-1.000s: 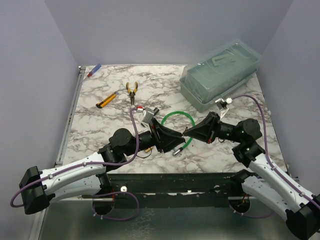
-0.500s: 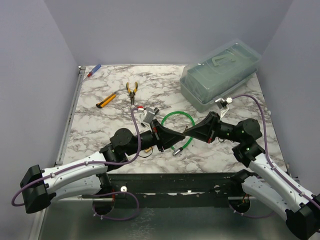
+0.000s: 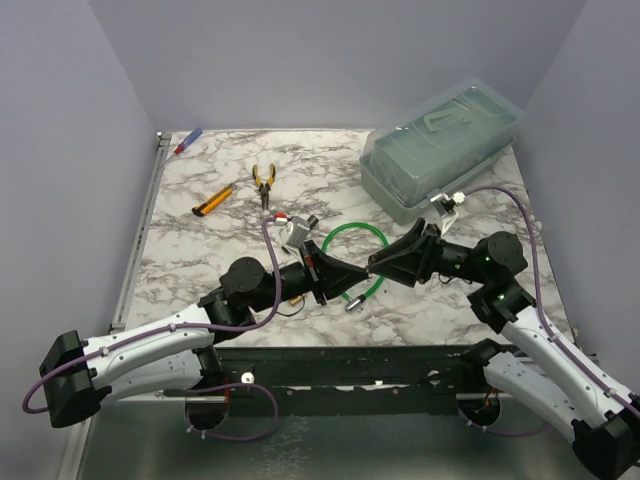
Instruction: Unlock with the key
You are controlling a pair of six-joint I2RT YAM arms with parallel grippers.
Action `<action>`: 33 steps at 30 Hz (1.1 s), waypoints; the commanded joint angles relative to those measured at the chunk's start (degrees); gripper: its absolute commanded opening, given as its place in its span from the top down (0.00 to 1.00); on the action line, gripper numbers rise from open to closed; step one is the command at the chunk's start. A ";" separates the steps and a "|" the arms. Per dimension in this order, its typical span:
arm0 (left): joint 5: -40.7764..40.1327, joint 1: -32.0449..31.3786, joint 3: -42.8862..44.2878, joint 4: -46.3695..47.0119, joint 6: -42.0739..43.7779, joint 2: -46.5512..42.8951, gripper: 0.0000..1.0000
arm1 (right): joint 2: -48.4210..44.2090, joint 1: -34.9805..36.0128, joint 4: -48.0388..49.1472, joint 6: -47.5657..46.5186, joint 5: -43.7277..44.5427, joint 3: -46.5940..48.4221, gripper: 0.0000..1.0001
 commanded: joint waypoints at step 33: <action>2.16 0.12 2.03 -7.30 1.35 -3.04 1.00 | 2.39 0.25 -14.87 -12.24 -2.90 7.43 0.73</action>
